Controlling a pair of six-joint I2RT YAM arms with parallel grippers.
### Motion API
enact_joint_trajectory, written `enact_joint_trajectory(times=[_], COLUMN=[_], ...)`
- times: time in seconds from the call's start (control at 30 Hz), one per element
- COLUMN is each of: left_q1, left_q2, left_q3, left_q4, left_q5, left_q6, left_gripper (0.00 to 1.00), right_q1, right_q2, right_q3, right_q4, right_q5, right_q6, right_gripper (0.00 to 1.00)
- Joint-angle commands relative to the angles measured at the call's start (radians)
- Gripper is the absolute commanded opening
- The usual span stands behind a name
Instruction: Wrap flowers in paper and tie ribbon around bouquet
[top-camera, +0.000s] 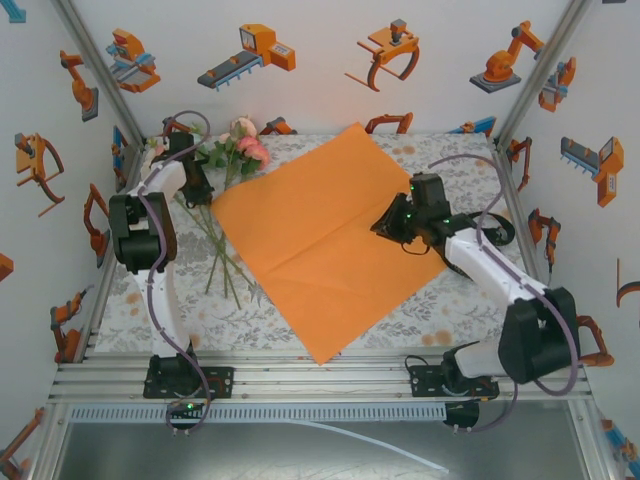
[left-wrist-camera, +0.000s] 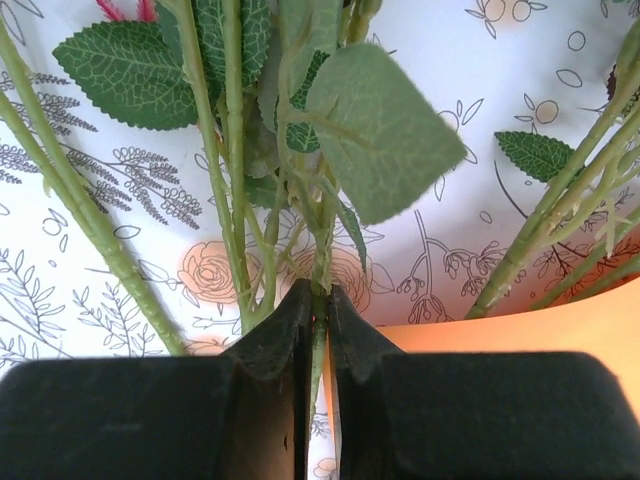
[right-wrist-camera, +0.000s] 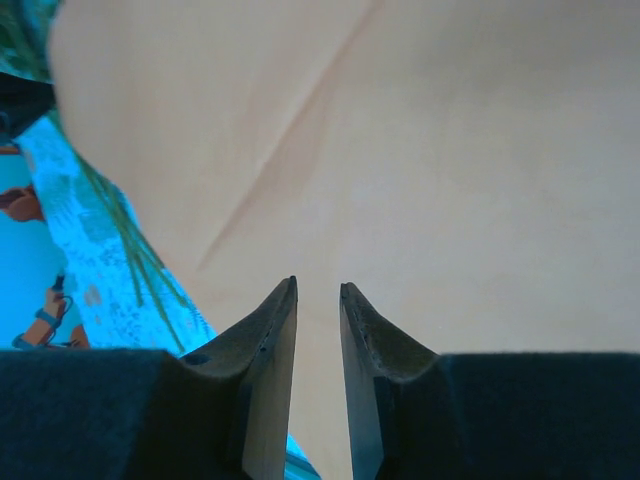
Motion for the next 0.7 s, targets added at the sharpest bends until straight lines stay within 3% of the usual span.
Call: enact_joint_trajectory(times=[0.0, 0.2, 0.4, 0.53, 0.67], left_q1=[0.004, -0.023, -0.126, -0.226, -0.369], left_q2=[-0.119, -0.304, -0.509, -0.600, -0.538], left_q3=[0.005, -0.023, -0.038, -0.083, -0.055], left_q4=[-0.033, -0.031, -0.045, 0.085, 0.246], left_q5=[-0.038, -0.098, -0.180, -0.051, 0.014], left_q6=[0.030, 0.056, 0.101, 0.039, 0.052], left_gripper=[0.12, 0.08, 0.04, 0.04, 0.03], right_q1=[0.000, 0.000, 0.000, -0.001, -0.003], right_q2=[-0.079, -0.169, -0.250, -0.292, -0.295], right_q3=[0.033, 0.024, -0.001, -0.040, -0.065], right_q4=[-0.071, -0.108, -0.127, -0.096, -0.069], right_q5=[0.054, 0.086, 0.136, 0.181, 0.183], right_q6=[-0.040, -0.063, -0.088, -0.107, -0.130], right_gripper=[0.29, 0.30, 0.38, 0.45, 0.57])
